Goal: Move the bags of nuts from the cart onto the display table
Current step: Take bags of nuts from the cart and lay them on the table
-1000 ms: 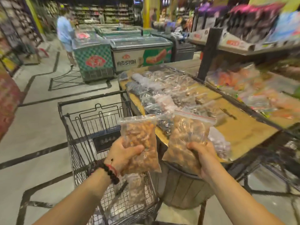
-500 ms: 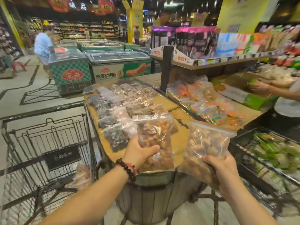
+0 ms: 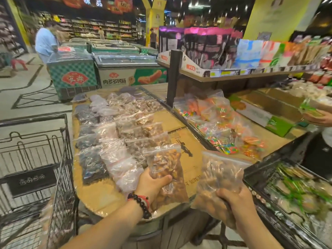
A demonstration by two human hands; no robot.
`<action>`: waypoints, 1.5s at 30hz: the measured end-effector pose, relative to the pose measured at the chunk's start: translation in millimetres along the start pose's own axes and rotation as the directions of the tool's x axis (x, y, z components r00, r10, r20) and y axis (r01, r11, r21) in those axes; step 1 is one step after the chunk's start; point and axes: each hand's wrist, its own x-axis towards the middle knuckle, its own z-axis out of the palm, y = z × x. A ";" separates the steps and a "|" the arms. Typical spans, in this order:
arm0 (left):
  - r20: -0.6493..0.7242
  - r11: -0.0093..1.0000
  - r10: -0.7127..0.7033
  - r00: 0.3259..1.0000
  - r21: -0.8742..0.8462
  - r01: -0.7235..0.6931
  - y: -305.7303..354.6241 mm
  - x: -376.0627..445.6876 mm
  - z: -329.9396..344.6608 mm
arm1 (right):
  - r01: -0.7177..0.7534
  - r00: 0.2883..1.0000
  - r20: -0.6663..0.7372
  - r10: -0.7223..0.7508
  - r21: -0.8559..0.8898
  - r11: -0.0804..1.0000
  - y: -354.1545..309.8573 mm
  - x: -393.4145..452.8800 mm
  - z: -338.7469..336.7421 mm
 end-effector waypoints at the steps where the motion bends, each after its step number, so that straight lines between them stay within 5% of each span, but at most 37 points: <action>1: -0.003 1.000 0.000 1.000 -0.022 0.000 -2.0 15.6 9.3 | -0.017 1.000 0.010 0.017 -0.013 1.000 1.7 16.6 0.6; 18: -0.198 0.975 -0.220 0.955 -0.081 0.208 -37.6 235.3 84.6 | -0.190 0.954 0.195 0.228 -0.198 0.962 1.5 251.9 26.4; 24: -0.289 0.976 -0.209 0.934 -0.010 0.216 -53.3 256.9 95.7 | -0.155 0.904 0.358 0.235 -0.238 0.959 10.5 323.2 44.7; 28: -0.408 0.916 -0.227 0.884 0.219 0.337 -48.2 256.6 105.1 | -0.218 0.848 0.425 0.317 -0.265 0.939 24.6 366.1 62.0; 32: -0.521 0.852 -0.071 0.851 0.412 0.323 -57.1 255.4 113.0 | -0.242 0.800 0.477 0.363 -0.296 0.924 31.8 393.8 80.1; 40: -0.435 0.874 -0.082 0.896 0.400 0.274 -59.1 262.5 103.0 | -0.246 0.734 0.565 0.376 -0.296 0.923 29.0 426.0 126.6; 45: -0.505 0.875 -0.041 0.862 0.398 0.275 -50.5 257.1 108.0 | -0.266 0.706 0.593 0.388 -0.286 0.921 21.2 447.6 142.2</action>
